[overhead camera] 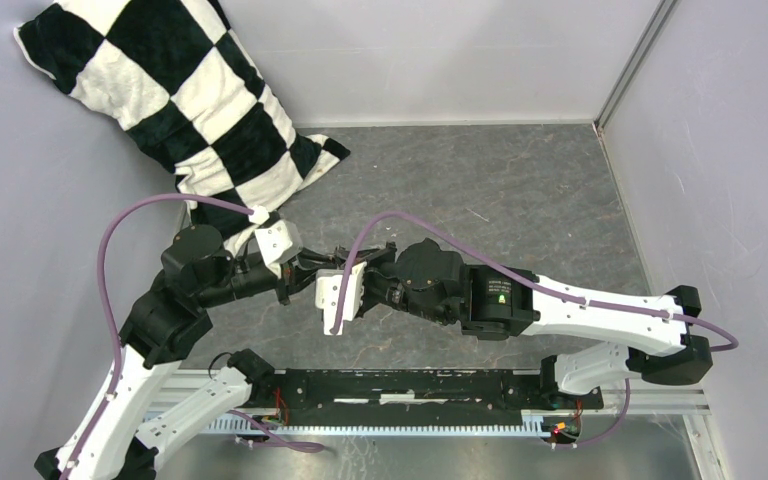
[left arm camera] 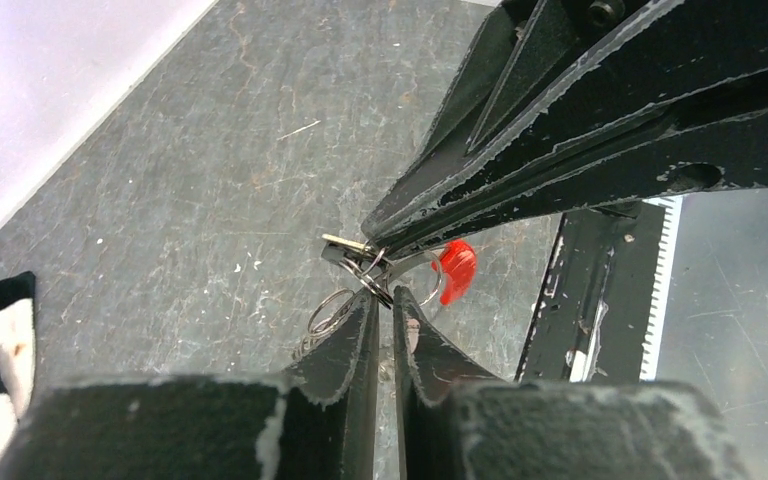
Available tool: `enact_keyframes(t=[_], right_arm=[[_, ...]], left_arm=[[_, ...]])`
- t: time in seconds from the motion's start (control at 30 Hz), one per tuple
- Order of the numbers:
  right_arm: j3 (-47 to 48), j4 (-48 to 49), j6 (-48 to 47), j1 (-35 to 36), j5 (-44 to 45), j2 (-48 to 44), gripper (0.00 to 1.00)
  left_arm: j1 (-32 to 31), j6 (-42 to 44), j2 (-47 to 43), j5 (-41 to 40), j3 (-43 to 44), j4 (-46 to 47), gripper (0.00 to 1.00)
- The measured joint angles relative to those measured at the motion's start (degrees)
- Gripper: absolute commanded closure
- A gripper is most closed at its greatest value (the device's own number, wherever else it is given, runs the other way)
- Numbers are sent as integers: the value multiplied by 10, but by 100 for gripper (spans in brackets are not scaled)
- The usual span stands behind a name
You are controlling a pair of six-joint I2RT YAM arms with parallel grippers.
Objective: Put the keys on the keyring
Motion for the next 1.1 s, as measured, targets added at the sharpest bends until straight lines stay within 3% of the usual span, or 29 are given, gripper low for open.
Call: enact_keyframes(t=[0.17, 0.43, 0.73, 1.1], right_arm=[[0, 0, 2, 0, 9, 0, 99], [-3, 7, 23, 0, 19, 0, 99], [-66, 83, 73, 5, 54, -16, 99], [-110, 129, 142, -5, 61, -35, 99]], left_arm=[[0, 0, 0, -12, 0, 0, 97], [0, 0, 0, -31, 0, 3, 98], [0, 18, -23, -30, -15, 0, 98], [0, 61, -48, 1, -25, 9, 98]])
